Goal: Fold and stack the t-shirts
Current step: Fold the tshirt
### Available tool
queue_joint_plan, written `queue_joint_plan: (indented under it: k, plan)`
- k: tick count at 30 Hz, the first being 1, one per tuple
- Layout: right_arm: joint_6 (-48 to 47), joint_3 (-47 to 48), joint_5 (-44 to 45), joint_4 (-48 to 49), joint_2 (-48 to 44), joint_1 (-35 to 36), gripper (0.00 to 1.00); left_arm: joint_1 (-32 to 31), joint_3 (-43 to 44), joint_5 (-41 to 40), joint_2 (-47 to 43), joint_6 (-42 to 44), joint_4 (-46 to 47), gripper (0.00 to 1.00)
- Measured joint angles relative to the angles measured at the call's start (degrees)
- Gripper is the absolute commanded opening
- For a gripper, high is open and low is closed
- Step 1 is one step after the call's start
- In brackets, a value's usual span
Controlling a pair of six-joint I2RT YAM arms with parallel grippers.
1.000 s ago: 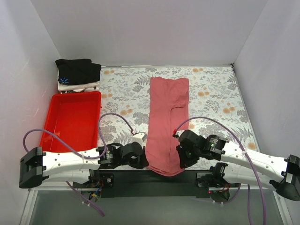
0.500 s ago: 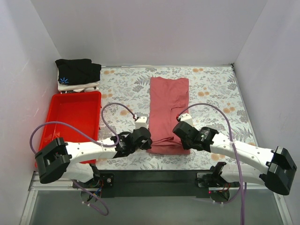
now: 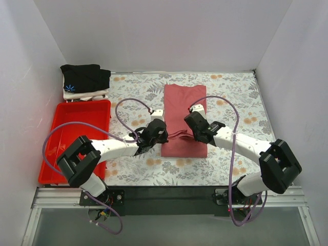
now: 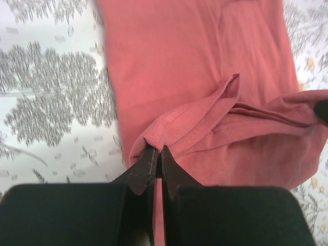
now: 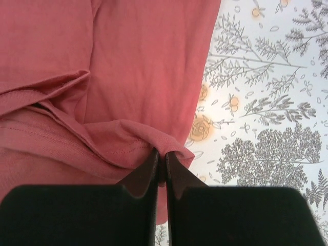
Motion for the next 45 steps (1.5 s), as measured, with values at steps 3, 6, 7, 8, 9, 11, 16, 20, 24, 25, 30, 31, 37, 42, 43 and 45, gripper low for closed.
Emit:
queue_joint_plan:
  k: [3,6,7,8,9,11,16,20,24,25,30,31,37,42,43,45]
  plan:
    - [-1.7,1.9,0.0,1.6,1.8,-1.7,0.01,2.1,2.2,0.8,1.6,1.6,1.6,0.0]
    - [-3.3,3.3,-0.3,2.8,3.5,-3.5,0.01,4.4,4.2,2.1,3.7,3.0,3.1,0.0]
    - [-3.8,3.8,-0.4,3.0,4.2,-4.2,0.01,5.2,4.8,2.6,4.5,3.4,3.5,0.0]
    - [-4.4,4.4,-0.7,3.3,4.8,-4.9,0.01,6.0,5.4,3.1,5.5,4.0,3.9,0.0]
    - [-4.7,4.9,-0.9,3.7,5.6,-5.4,0.01,6.7,6.0,3.7,6.5,4.5,4.7,0.0]
    - [-5.6,6.1,-1.5,5.0,7.7,-6.7,0.01,8.1,7.3,4.5,8.9,5.6,5.8,0.0]
    - [-6.5,8.2,-2.1,6.6,12.9,-9.2,0.01,10.3,9.8,6.5,14.1,7.5,7.3,0.0]
    - [-6.9,10.3,-2.9,7.0,16.8,-10.7,0.01,11.4,11.4,8.1,16.1,8.5,7.7,0.0]
    - [-7.3,11.5,-3.2,7.0,17.7,-11.5,0.01,12.5,13.3,9.3,17.2,9.4,8.1,0.0]
    - [-7.4,11.9,-3.3,7.0,17.8,-11.8,0.01,12.7,13.8,9.6,17.4,9.6,8.1,0.0]
    - [-7.7,14.9,-3.7,7.0,18.8,-13.3,0.14,13.5,16.7,10.4,19.9,10.4,8.0,0.28]
    - [-7.6,15.5,-3.7,7.0,18.9,-13.6,0.31,13.5,17.1,10.5,20.2,10.8,7.7,0.4]
    - [-8.3,17.3,-3.6,6.7,17.2,-14.4,0.62,13.6,20.5,7.4,20.2,10.8,6.6,0.73]
    - [-8.5,15.6,-6.9,7.1,8.8,-14.4,0.64,13.6,20.3,2.5,17.4,10.3,4.9,0.74]
    - [-8.5,14.7,-8.2,7.7,6.9,-14.4,0.64,13.6,19.2,2.4,15.9,9.8,5.0,0.74]
    - [-8.5,12.8,-11.3,8.9,4.3,-14.4,0.63,13.7,16.6,2.7,12.9,8.7,5.3,0.74]
